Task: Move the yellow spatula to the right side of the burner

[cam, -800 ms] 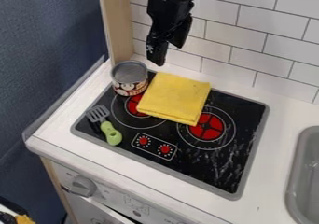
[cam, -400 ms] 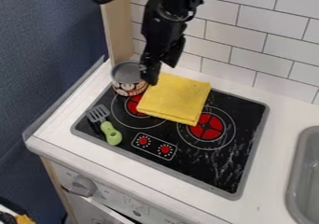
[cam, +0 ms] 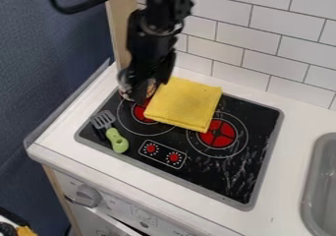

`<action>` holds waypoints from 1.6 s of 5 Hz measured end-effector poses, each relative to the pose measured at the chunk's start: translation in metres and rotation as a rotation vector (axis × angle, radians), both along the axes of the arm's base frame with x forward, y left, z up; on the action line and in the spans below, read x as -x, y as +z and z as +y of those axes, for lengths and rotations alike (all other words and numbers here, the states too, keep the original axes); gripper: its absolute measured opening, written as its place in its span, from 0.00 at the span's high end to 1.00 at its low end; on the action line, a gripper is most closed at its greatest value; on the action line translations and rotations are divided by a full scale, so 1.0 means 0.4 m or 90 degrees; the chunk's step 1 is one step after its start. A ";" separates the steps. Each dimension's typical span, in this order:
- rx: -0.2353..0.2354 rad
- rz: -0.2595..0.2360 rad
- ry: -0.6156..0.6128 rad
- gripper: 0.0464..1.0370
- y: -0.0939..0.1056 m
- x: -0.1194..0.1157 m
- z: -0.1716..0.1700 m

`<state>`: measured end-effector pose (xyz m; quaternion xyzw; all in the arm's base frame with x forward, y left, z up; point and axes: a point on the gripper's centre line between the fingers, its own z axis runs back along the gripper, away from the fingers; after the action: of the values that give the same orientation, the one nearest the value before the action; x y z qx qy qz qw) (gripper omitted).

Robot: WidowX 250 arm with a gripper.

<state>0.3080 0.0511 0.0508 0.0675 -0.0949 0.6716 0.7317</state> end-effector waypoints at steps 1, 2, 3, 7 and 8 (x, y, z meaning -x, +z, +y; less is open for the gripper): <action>-0.012 0.034 -0.044 0.04 -0.044 0.048 0.016; -0.024 0.077 -0.064 0.04 -0.119 0.075 0.022; 0.003 0.067 -0.100 0.04 -0.140 0.082 0.011; 0.019 0.062 -0.103 0.08 -0.174 0.109 0.027; 0.016 0.049 -0.091 0.37 -0.180 0.113 0.027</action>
<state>0.2629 0.0621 -0.0213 0.0772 -0.0626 0.6155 0.7818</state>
